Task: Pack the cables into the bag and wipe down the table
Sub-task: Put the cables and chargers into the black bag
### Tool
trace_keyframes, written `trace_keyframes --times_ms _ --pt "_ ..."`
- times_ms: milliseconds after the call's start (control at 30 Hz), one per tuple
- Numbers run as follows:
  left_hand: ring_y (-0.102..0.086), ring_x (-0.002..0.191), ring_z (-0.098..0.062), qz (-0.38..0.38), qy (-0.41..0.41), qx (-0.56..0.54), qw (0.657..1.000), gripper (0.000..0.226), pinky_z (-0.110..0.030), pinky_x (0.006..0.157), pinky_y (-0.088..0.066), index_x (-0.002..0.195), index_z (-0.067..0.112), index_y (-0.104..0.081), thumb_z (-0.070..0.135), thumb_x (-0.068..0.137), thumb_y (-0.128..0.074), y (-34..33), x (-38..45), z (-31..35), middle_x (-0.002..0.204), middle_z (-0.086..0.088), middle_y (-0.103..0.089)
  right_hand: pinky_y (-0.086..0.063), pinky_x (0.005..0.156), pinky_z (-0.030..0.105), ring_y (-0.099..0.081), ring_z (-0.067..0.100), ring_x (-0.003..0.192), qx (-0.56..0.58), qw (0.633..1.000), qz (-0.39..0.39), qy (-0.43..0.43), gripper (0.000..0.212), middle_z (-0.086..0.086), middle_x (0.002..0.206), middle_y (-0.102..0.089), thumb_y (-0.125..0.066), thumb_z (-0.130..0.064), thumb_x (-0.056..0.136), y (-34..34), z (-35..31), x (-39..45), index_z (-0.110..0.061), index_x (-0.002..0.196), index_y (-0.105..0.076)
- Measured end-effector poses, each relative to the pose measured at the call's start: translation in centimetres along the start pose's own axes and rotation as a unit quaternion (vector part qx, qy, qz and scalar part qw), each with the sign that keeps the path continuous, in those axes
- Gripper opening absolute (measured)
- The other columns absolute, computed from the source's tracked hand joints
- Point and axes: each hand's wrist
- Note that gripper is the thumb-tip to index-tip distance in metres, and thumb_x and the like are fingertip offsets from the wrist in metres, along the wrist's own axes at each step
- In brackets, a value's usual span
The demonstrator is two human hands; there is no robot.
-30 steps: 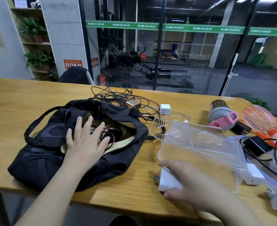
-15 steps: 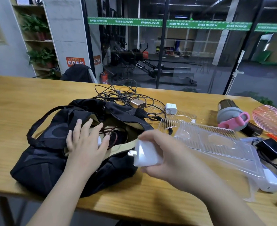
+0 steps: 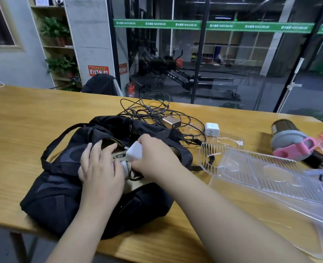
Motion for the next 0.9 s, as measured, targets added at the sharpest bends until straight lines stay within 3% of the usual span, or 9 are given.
trace_keyframes --times_ms 100,167,267,367,600,733,900 --pt "-0.013 0.137 -0.015 -0.004 -0.027 -0.006 1.000 0.035 -0.052 0.102 -0.022 0.124 0.022 -0.053 0.022 0.089 -0.048 0.1 0.1 -0.2 0.148 0.002 -0.031 -0.037 0.059 0.029 -0.051 0.027 0.087 -0.027 0.999 -0.022 0.002 0.017 0.008 0.095 -0.051 -0.063 -0.020 0.081 -0.7 0.0 0.8 -0.013 0.085 -0.048" --pt "-0.013 0.136 -0.014 -0.009 -0.042 -0.009 0.999 0.037 -0.051 0.102 -0.024 0.125 0.023 -0.053 0.024 0.088 -0.049 0.0 0.1 -0.3 0.150 0.003 -0.029 -0.030 0.054 0.029 -0.046 0.025 0.079 -0.035 0.999 -0.029 -0.005 0.027 0.007 0.090 -0.045 -0.060 -0.016 0.081 -1.0 0.0 1.0 -0.016 0.070 -0.036" --pt "-0.011 0.136 -0.013 -0.011 -0.059 -0.006 0.998 0.039 -0.051 0.102 -0.025 0.125 0.023 -0.052 0.024 0.086 -0.051 -0.2 0.1 -0.4 0.152 0.001 -0.024 -0.033 0.065 0.030 -0.050 0.027 0.084 -0.022 0.999 -0.032 0.005 0.011 0.011 0.109 -0.046 -0.053 -0.015 0.086 -1.6 0.1 1.2 -0.011 0.088 -0.043" --pt "-0.009 0.136 -0.011 -0.011 -0.069 -0.012 0.998 0.038 -0.051 0.103 -0.024 0.122 0.023 -0.054 0.024 0.084 -0.055 -0.2 0.0 -0.2 0.153 -0.001 -0.022 -0.040 0.076 0.033 -0.055 0.031 0.103 -0.057 0.997 -0.045 0.007 0.022 0.014 0.119 -0.049 -0.050 -0.010 0.089 -1.5 0.0 1.4 -0.004 0.111 -0.047" --pt "-0.007 0.139 -0.010 -0.026 -0.096 -0.018 0.995 0.034 -0.045 0.106 -0.020 0.116 0.024 -0.058 0.028 0.082 -0.061 0.0 -0.2 0.0 0.153 -0.001 -0.022 -0.030 0.068 0.026 -0.054 0.028 0.100 -0.087 0.996 -0.011 0.035 0.011 0.011 0.103 -0.061 -0.046 -0.004 0.087 -0.5 0.0 0.3 -0.009 0.094 -0.053" --pt "-0.007 0.140 -0.011 -0.028 -0.099 -0.008 0.995 0.032 -0.046 0.106 -0.020 0.114 0.024 -0.060 0.027 0.083 -0.063 0.2 -0.2 0.2 0.152 -0.002 -0.025 -0.037 0.060 0.029 -0.056 0.028 0.099 -0.053 0.997 0.026 0.050 0.010 0.009 0.100 -0.061 -0.046 -0.009 0.089 0.8 0.3 -1.2 -0.010 0.093 -0.054" --pt "-0.014 0.140 -0.014 -0.024 -0.131 0.009 0.991 0.031 -0.047 0.108 -0.017 0.117 0.023 -0.058 0.030 0.087 -0.059 0.3 0.0 1.1 0.146 0.001 -0.037 -0.043 0.088 0.033 -0.053 0.024 0.113 -0.017 0.995 0.074 0.067 0.026 0.005 0.114 -0.063 -0.048 -0.015 0.091 4.1 1.1 -2.3 -0.011 0.114 -0.060"
Point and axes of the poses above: each hand's wrist, its own x-axis towards the middle knuckle, its own y-axis out of the back of the hand, z = x × y
